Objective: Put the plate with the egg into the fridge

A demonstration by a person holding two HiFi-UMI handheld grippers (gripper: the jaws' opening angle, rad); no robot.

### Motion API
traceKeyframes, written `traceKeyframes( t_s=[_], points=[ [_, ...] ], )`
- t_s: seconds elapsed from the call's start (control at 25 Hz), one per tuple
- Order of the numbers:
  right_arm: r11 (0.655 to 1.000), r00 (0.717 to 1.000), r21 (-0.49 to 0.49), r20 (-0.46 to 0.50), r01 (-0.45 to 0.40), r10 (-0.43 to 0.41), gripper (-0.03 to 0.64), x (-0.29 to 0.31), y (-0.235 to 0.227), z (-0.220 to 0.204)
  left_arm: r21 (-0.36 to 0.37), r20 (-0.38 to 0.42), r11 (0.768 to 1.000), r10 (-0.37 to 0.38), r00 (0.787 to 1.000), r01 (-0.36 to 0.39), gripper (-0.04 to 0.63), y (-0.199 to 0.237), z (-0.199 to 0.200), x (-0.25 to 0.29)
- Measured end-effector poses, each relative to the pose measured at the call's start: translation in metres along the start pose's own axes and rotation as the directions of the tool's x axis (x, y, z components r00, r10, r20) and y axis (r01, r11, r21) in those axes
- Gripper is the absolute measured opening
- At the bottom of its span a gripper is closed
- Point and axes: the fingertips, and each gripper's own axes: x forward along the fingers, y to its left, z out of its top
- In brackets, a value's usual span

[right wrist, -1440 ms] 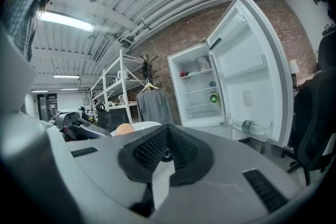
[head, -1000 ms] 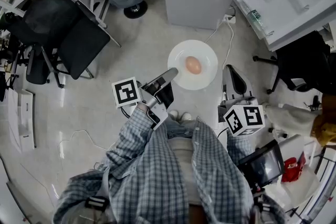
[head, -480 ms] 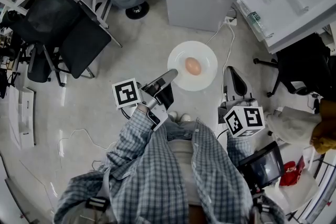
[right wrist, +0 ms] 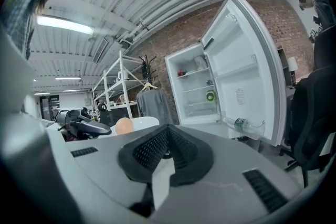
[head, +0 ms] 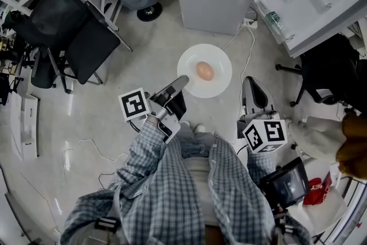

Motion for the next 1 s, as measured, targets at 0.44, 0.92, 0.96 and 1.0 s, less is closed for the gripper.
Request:
traceKeyframes(
  t_s=[0.44,0.92,0.96,1.0],
  points=[
    [0.999,0.999,0.007,-0.006,0.044,-0.044,0.005,-0.011,-0.023,-0.008,-0.017,0.013,1.000,0.010,1.000,-0.010,0.020,0.009,-0.001,0.006],
    [0.997,0.997,-0.015,0.006,0.074,-0.074,0.005,0.064,-0.041,0.018,-0.024,-0.034,1.000,0.009,0.999,-0.009,0.020,0.016,0.064,0.059],
    [0.997,0.997,-0.018,0.010,0.076,-0.076,0.005,0.072,-0.042,0.023,-0.025,-0.038,1.000,0.008,0.999,-0.009,0.020,0.016,0.072,0.063],
    [0.997,0.997,-0.019,0.015,0.078,-0.078,0.005,0.080,-0.043,0.027,-0.025,-0.041,1.000,0.007,0.999,-0.008,0.020,0.016,0.080,0.068]
  ],
)
